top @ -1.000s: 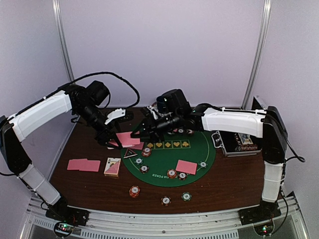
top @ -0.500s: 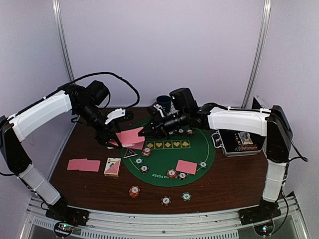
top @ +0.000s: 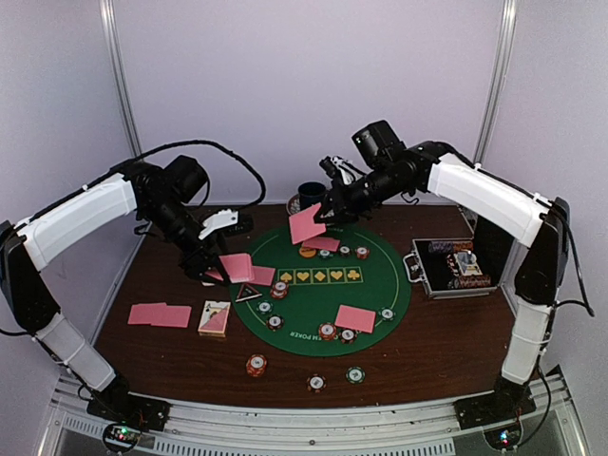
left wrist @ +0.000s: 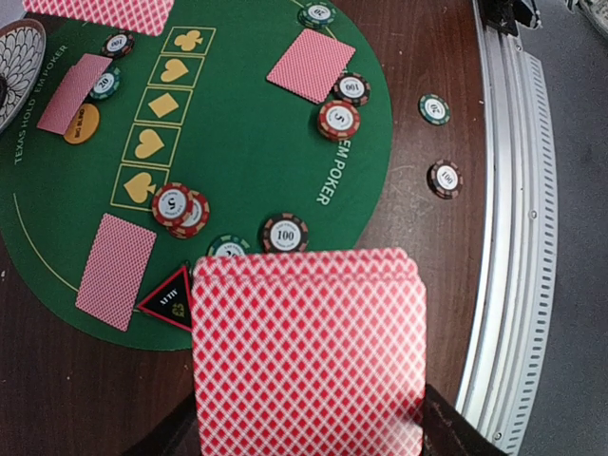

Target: Distribute texas hold em gaming equipment

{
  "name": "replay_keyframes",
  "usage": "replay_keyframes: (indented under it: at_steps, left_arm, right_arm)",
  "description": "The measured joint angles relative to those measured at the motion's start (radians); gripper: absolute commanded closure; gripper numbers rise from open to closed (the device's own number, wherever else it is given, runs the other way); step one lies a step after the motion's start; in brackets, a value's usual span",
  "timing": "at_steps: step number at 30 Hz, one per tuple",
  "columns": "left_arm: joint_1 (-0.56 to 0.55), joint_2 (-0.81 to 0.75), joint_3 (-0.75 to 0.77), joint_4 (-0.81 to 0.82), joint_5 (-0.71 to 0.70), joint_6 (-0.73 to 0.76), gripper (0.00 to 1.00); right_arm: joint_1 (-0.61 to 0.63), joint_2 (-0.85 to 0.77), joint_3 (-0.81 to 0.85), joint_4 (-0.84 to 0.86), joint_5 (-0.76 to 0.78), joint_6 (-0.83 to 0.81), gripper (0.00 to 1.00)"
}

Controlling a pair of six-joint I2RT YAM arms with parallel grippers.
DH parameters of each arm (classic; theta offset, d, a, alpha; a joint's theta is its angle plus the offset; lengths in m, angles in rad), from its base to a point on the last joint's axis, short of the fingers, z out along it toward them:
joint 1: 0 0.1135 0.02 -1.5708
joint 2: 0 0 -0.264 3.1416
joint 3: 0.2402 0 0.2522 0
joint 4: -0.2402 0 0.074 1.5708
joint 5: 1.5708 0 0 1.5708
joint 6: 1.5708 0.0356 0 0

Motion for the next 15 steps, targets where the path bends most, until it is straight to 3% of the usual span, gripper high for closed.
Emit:
replay_keyframes:
  at_steps: [4,8,15]
  left_arm:
    - [0.005,-0.006,-0.003,-0.005,-0.001,0.000,1.00]
    - [0.014,-0.017,-0.007,-0.011,-0.001,0.000,1.00]
    - [0.024,-0.034,-0.021,-0.020,0.001,0.000,1.00]
  right_arm:
    - [0.058,0.042,0.123,-0.159,0.298,-0.237,1.00]
    - [0.143,0.120,0.138,-0.197,0.599,-0.449,1.00]
    - [0.259,0.185,0.018,-0.003,0.997,-0.790,1.00]
